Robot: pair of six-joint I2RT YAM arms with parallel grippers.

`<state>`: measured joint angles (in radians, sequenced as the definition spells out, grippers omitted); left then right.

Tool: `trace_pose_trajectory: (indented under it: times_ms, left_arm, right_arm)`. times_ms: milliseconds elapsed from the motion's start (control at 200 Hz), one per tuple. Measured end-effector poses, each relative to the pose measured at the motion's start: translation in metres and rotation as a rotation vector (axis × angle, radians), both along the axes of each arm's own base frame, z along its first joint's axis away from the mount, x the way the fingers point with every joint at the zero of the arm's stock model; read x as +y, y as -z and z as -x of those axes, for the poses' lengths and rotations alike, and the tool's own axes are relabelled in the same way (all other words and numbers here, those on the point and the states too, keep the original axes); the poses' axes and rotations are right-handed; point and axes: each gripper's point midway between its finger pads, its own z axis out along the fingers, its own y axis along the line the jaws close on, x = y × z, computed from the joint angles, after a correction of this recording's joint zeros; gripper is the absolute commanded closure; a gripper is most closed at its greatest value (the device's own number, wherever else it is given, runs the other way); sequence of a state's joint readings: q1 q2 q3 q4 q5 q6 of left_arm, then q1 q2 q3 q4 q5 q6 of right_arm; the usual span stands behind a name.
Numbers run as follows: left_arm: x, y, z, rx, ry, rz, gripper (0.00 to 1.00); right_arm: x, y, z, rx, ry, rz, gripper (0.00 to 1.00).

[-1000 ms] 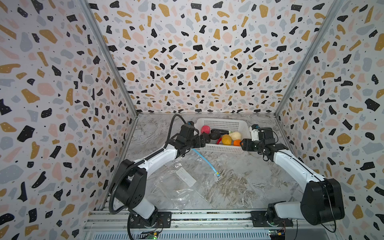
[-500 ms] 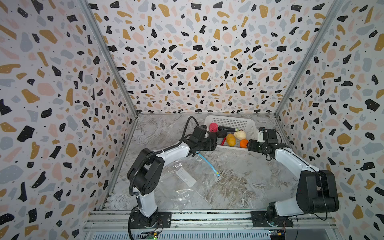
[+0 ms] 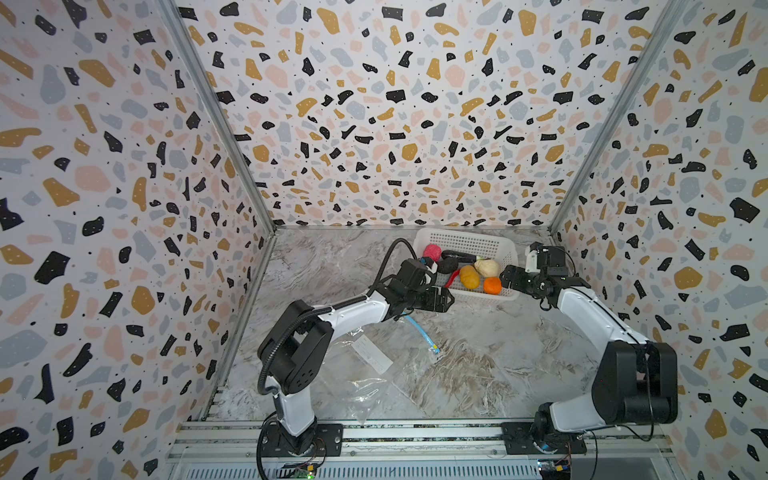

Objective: Place the food in the zip-top bag and seal the zipper

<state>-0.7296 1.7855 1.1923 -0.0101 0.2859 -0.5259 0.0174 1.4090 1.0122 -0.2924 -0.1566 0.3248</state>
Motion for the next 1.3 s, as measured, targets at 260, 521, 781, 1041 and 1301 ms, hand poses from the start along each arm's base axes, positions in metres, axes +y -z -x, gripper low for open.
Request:
trace_pose_trajectory:
  times_ms: [260,521,781,1041,1301]
  left_arm:
    - [0.028,-0.030,0.020,-0.057,-0.026,0.002,0.04]
    - [0.075,-0.010,0.049,-0.026,-0.093,-0.040,0.04]
    - [0.126,0.022,0.074,0.088,-0.186,-0.079,0.07]
    - [0.207,0.069,0.090,0.222,-0.399,-0.135,0.09]
    - [0.242,0.094,0.085,0.270,-0.520,-0.184,0.10]
  right_arm:
    - [0.095,-0.025,0.063,-0.071,-0.231,-0.085,0.12]
    - [0.135,0.040,0.072,0.083,-0.311,-0.116,0.16]
    - [0.124,0.058,0.051,0.081,-0.317,-0.061,0.18]
    - [0.222,0.050,0.104,-0.003,-0.707,-0.137,0.27]
    - [0.262,0.085,0.124,0.056,-0.870,-0.183,0.35]
